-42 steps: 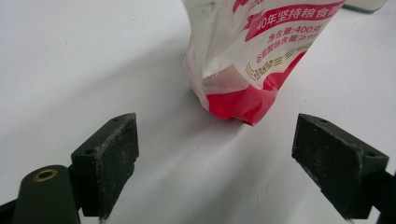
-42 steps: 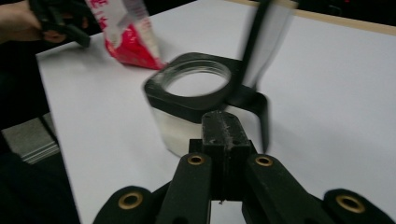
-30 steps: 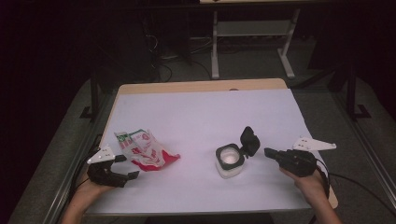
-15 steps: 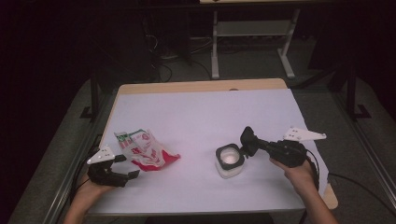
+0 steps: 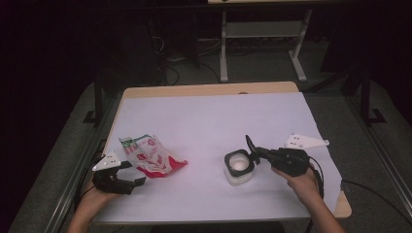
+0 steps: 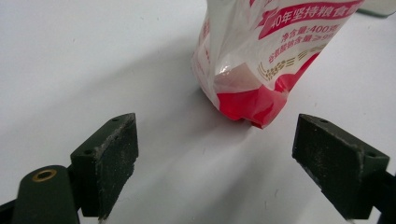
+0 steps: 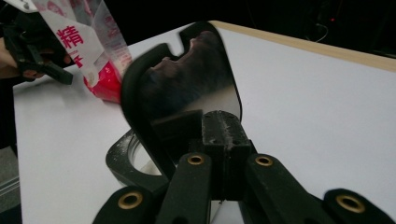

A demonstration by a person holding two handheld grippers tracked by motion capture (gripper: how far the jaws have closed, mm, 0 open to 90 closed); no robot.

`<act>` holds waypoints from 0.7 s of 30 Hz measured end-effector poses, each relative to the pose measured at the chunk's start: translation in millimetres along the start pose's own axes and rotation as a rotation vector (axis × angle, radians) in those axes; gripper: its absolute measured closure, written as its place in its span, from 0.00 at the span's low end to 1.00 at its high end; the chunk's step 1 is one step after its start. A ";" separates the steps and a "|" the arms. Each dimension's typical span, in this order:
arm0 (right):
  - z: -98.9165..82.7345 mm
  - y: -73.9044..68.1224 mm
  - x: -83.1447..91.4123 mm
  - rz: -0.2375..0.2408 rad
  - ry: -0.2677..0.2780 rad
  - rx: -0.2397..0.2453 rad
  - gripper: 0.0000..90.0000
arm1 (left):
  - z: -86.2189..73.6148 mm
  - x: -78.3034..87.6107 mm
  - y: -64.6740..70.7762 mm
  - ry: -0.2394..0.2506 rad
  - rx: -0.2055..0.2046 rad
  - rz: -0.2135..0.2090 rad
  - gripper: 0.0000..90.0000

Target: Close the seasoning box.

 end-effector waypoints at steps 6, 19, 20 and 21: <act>-3.1 -10.4 -7.0 0.043 -0.012 0.012 1.00 | -0.9 -2.1 0.6 -0.004 -0.002 -0.007 0.16; -3.8 -15.6 -6.5 0.043 -0.016 0.034 0.97 | -1.8 -0.5 -1.1 -0.004 -0.002 -0.010 0.16; -3.7 -14.6 -5.0 0.039 -0.014 0.030 0.94 | -1.9 -0.4 -1.3 -0.004 -0.003 -0.010 0.16; -3.3 -12.9 -3.7 0.032 -0.010 0.029 0.91 | -2.1 -0.2 -1.5 -0.005 -0.003 -0.009 0.16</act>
Point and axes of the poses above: each handheld gripper's, and its own axes: x roughly backward along the jaws, z roughly out of its top, y roughly to its right, the point moved 7 cm from there along -x, roughly forward along the jaws, and after that the axes turned 13 degrees about x, right-handed, at the moved point
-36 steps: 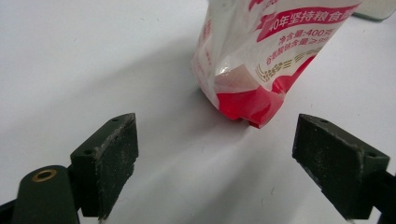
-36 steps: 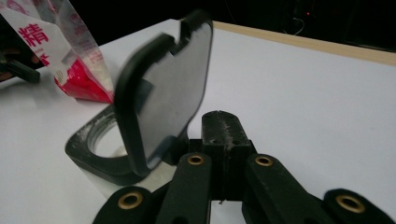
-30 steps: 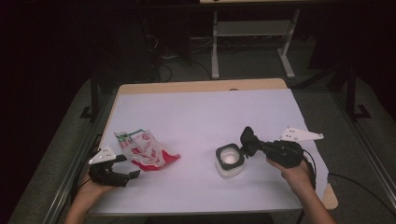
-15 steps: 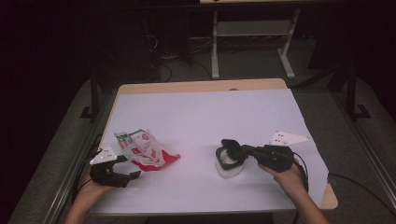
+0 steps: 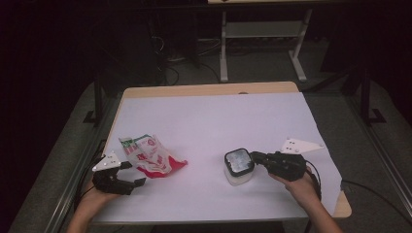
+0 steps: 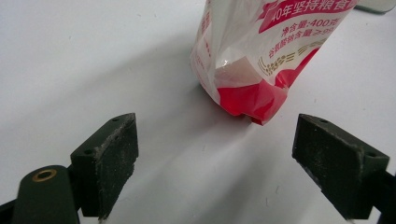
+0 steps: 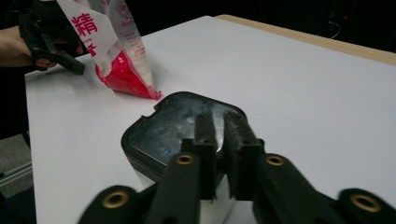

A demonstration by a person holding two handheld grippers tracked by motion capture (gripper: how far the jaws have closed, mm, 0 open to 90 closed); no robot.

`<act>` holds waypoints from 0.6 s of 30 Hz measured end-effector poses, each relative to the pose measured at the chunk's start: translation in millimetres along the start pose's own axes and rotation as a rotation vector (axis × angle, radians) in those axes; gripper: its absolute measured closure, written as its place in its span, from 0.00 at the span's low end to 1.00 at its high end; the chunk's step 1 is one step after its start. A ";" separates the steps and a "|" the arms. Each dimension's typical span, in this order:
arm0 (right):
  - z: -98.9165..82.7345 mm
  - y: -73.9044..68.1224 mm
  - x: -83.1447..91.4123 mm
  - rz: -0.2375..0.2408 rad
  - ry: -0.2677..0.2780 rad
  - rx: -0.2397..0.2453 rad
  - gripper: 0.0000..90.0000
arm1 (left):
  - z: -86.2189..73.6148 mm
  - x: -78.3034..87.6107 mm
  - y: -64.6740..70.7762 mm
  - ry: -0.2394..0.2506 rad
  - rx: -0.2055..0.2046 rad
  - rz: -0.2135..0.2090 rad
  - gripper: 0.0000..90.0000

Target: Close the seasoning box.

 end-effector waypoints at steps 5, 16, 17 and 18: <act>0.5 6.3 6.3 -0.038 -0.001 -0.003 0.66 | 0.5 -1.0 1.2 0.006 0.003 -0.005 0.16; -10.5 30.7 17.7 -0.153 -0.018 -0.046 0.31 | 0.1 0.4 0.2 0.012 0.006 -0.001 0.16; -14.9 38.2 21.4 -0.187 -0.014 -0.061 0.25 | 0.9 2.1 -0.4 0.016 0.003 0.001 0.16; -18.0 42.5 23.1 -0.203 -0.017 -0.068 0.22 | 1.3 2.5 -0.1 0.020 0.008 0.002 0.16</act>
Point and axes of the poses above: each handheld gripper's, and its own axes: x roughly backward along the jaws, z roughly out of its top, y roughly to its right, the point moved 7 cm from there along -x, roughly forward along the jaws, and after that the axes turned 13 degrees about x, right-handed, at the moved point
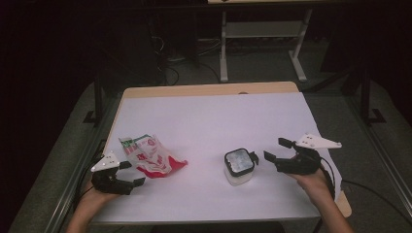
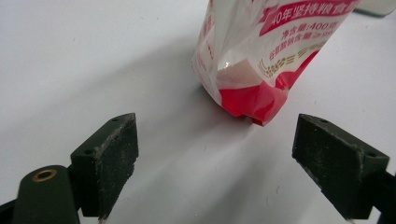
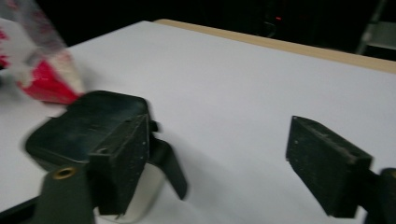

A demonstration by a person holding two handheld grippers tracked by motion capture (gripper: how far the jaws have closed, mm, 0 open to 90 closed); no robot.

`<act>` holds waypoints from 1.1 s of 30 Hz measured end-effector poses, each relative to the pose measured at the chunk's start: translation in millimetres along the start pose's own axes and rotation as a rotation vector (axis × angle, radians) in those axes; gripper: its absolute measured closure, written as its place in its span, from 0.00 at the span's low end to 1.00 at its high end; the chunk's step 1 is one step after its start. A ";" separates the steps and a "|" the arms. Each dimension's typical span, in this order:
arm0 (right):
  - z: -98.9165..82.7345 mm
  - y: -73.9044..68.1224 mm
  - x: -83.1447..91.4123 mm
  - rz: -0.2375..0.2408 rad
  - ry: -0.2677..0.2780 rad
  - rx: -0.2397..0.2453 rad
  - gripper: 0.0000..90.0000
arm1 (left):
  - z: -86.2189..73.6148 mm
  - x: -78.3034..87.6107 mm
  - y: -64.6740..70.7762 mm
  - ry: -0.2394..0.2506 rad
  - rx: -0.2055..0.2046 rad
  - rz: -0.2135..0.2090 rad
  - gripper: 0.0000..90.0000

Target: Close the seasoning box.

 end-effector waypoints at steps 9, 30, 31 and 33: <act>-33.8 41.2 7.5 -0.144 -0.036 -0.051 0.17 | 0.5 -0.3 -0.4 0.002 -0.005 0.003 0.16; -60.1 55.2 -1.2 -0.158 -0.102 -0.082 0.17 | -3.4 1.7 -5.9 0.007 0.002 0.006 0.16; -59.8 54.6 -1.2 -0.157 -0.101 -0.082 0.17 | -3.1 1.7 -5.7 0.008 -0.001 0.003 0.16; -59.7 54.2 -1.0 -0.154 -0.101 -0.078 0.17 | -2.6 1.7 -5.3 0.006 -0.001 0.004 0.16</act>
Point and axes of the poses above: each handheld gripper's, and its own axes: x roughly backward along the jaws, z roughly out of its top, y roughly to its right, the point moved 7 cm from there along -x, roughly forward along the jaws, and after that the axes turned 13 degrees about x, right-handed, at the moved point
